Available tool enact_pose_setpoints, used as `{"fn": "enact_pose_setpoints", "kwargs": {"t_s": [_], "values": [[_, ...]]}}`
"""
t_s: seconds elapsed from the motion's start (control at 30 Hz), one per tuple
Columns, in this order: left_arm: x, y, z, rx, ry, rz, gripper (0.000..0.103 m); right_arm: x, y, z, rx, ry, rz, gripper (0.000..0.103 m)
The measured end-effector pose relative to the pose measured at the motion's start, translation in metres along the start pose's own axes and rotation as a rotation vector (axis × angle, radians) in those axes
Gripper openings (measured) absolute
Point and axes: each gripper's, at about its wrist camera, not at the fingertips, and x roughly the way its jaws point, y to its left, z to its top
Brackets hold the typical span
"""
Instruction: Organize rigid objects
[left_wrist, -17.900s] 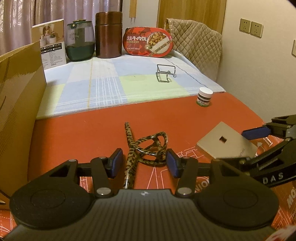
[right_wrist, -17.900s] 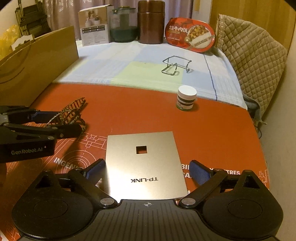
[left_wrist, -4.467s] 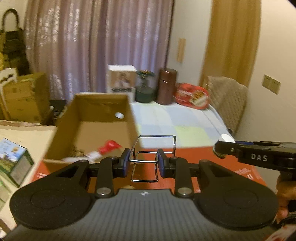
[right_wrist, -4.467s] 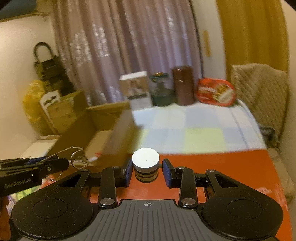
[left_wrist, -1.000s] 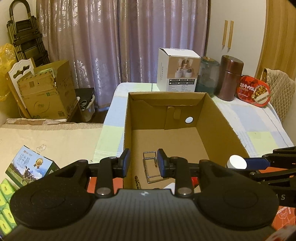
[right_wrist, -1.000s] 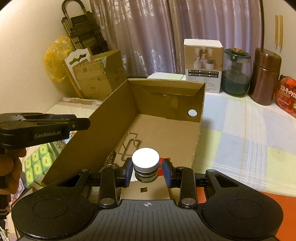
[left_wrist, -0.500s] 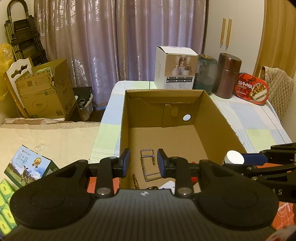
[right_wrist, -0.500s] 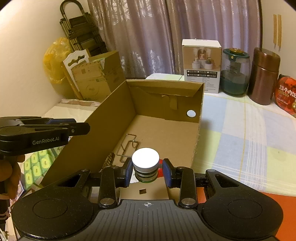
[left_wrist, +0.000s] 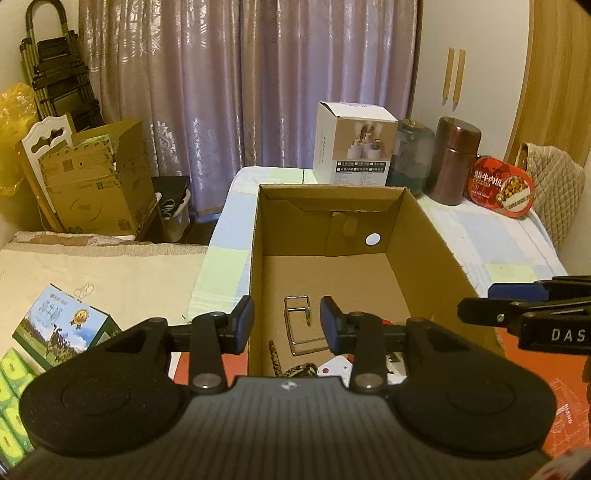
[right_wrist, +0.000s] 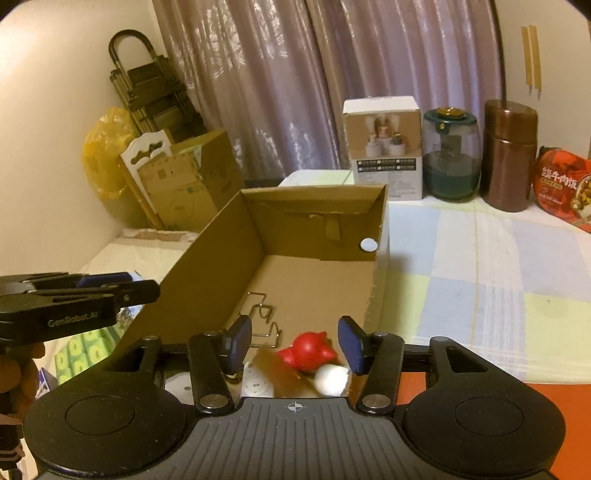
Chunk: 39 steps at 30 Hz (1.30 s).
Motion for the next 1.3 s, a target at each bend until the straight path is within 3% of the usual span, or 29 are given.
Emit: {"fn": "enact_pose_setpoints", "kwargs": {"t_s": [0.1, 0.27, 0.77, 1.17, 1.3], "values": [[-0.013, 0.001, -0.003, -0.019, -0.009, -0.002, 0.035, -0.011, 0.0, -0.002, 0.01, -0.005, -0.011, 0.053], [-0.04, -0.003, -0.01, -0.046, -0.028, -0.011, 0.062, -0.033, 0.002, -0.009, 0.042, -0.01, -0.022, 0.063], [-0.129, -0.02, -0.038, -0.053, -0.021, 0.024, 0.091, -0.111, 0.036, -0.032, 0.044, -0.013, -0.07, 0.085], [-0.187, -0.031, -0.064, -0.075, -0.012, 0.032, 0.096, -0.16, 0.046, -0.053, 0.059, 0.013, -0.093, 0.087], [-0.204, -0.037, -0.07, -0.091, -0.02, 0.066, 0.096, -0.173, 0.049, -0.058, 0.047, 0.017, -0.099, 0.087]]}}
